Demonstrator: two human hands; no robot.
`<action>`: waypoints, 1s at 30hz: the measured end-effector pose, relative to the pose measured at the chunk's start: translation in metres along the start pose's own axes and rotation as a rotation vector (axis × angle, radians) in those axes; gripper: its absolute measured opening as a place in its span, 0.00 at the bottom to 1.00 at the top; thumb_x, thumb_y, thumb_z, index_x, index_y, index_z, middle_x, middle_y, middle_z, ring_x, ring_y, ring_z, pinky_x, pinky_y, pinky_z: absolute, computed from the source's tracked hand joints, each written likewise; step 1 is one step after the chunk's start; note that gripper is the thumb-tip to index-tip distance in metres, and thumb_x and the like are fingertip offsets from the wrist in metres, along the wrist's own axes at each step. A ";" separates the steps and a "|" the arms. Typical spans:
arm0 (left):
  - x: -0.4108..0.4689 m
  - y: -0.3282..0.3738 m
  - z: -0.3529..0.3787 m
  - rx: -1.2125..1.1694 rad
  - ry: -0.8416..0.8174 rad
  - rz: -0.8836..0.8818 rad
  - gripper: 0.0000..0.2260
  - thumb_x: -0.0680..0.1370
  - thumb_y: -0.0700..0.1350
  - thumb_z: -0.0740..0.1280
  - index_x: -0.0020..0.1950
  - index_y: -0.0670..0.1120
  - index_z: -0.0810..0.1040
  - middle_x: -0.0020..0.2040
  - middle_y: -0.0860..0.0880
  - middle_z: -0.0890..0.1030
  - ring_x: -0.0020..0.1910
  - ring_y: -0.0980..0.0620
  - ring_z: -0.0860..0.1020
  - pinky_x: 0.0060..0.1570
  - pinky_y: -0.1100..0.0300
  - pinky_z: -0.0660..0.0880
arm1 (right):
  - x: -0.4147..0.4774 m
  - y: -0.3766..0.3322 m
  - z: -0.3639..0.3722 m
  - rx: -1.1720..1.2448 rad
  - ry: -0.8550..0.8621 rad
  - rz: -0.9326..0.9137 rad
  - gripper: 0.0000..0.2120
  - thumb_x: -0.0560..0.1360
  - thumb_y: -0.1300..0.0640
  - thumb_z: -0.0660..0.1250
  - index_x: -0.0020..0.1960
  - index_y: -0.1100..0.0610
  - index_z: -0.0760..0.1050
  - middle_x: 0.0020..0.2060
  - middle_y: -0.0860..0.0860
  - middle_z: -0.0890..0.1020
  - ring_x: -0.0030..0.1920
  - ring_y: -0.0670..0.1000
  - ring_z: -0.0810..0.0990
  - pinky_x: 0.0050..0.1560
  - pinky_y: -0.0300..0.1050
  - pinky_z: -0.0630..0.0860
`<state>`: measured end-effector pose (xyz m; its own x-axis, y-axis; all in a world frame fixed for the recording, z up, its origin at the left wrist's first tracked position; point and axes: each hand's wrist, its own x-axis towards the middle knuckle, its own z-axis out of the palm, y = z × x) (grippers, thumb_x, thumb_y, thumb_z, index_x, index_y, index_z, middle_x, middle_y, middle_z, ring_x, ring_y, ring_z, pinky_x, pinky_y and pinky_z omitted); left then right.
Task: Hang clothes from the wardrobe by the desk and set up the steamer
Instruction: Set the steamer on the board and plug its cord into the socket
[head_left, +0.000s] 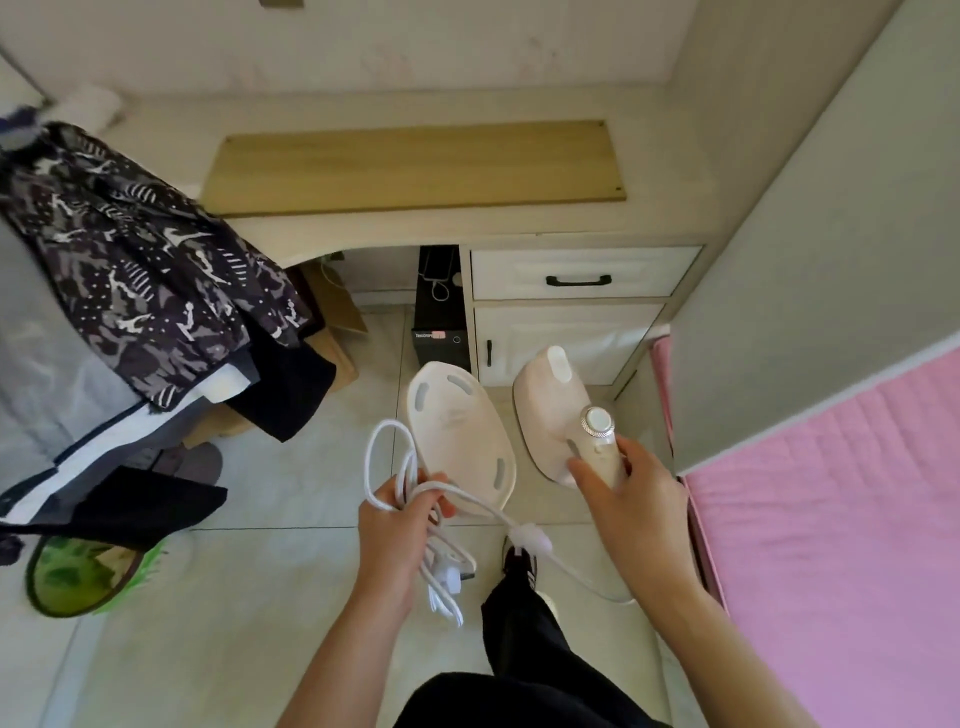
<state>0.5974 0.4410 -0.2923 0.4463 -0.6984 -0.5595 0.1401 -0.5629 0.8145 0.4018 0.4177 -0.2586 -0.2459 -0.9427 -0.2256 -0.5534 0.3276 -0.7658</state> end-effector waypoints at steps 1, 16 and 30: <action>0.011 0.010 0.008 -0.002 0.007 -0.003 0.03 0.73 0.38 0.69 0.41 0.39 0.81 0.29 0.48 0.78 0.31 0.52 0.73 0.32 0.61 0.70 | 0.017 -0.008 0.000 -0.008 -0.011 -0.013 0.11 0.73 0.49 0.71 0.50 0.53 0.76 0.34 0.43 0.78 0.35 0.40 0.75 0.31 0.29 0.67; 0.160 0.146 0.090 0.003 0.054 0.037 0.09 0.74 0.42 0.71 0.35 0.39 0.80 0.29 0.48 0.78 0.27 0.57 0.72 0.29 0.64 0.70 | 0.217 -0.097 0.011 0.004 -0.060 -0.064 0.15 0.74 0.48 0.68 0.59 0.50 0.74 0.39 0.39 0.78 0.39 0.38 0.76 0.33 0.28 0.67; 0.336 0.281 0.162 0.191 -0.145 0.017 0.14 0.74 0.42 0.71 0.28 0.43 0.80 0.29 0.46 0.80 0.30 0.47 0.76 0.29 0.59 0.73 | 0.370 -0.173 0.048 0.039 0.126 0.078 0.19 0.72 0.48 0.70 0.60 0.55 0.76 0.44 0.49 0.81 0.45 0.51 0.78 0.43 0.43 0.69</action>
<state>0.6433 -0.0234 -0.2766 0.3134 -0.7569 -0.5734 -0.0422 -0.6144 0.7879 0.4446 0.0089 -0.2382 -0.3861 -0.8982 -0.2103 -0.4975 0.3948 -0.7724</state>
